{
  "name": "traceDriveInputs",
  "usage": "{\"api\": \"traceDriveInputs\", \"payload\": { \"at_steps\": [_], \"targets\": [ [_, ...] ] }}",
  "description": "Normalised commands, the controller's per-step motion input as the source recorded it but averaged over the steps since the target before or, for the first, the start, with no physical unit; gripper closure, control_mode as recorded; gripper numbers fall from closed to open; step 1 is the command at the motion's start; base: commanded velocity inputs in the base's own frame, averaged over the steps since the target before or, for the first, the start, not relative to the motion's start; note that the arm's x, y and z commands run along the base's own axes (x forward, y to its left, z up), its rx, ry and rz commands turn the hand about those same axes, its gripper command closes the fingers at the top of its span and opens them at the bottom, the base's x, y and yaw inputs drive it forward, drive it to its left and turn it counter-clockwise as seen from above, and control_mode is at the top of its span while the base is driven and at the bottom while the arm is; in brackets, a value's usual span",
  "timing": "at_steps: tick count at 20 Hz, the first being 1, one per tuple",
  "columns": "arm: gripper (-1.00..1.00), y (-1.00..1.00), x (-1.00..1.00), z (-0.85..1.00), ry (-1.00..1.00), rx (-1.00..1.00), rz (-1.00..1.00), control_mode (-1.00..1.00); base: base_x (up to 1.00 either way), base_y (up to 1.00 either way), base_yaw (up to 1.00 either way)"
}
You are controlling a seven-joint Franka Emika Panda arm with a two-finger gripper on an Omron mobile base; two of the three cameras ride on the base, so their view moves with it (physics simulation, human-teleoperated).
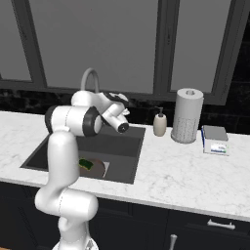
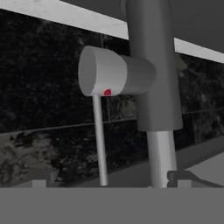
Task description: Pick the pan and sponge and place them into the sink. Then turn on the water.
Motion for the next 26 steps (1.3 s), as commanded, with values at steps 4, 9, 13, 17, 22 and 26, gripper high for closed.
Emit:
{"api": "traceDriveInputs", "payload": {
  "at_steps": [4, 9, 13, 17, 22, 26],
  "targets": [
    [-1.00, 0.00, 0.39, -0.19, 0.00, 0.00, 0.00, -1.00, 0.00, 0.00, 0.00],
    [-1.00, 0.00, 0.40, -0.25, 0.00, 0.00, 0.00, -1.00, 0.00, 0.00, 0.00],
    [-1.00, 0.00, 0.37, -0.21, 0.00, 0.00, 0.00, -1.00, 0.00, 0.00, 0.00],
    [-1.00, 0.00, 0.32, -0.11, 0.00, 0.00, 0.00, -1.00, 0.00, 0.00, 0.00],
    [-1.00, 0.00, 0.28, -0.08, 0.00, 0.00, 0.00, -1.00, 0.00, 0.00, 0.00],
    [1.00, 0.00, 0.20, -0.06, -0.02, 0.00, 0.00, -1.00, 0.00, 0.00, 0.00]
  ]
}}
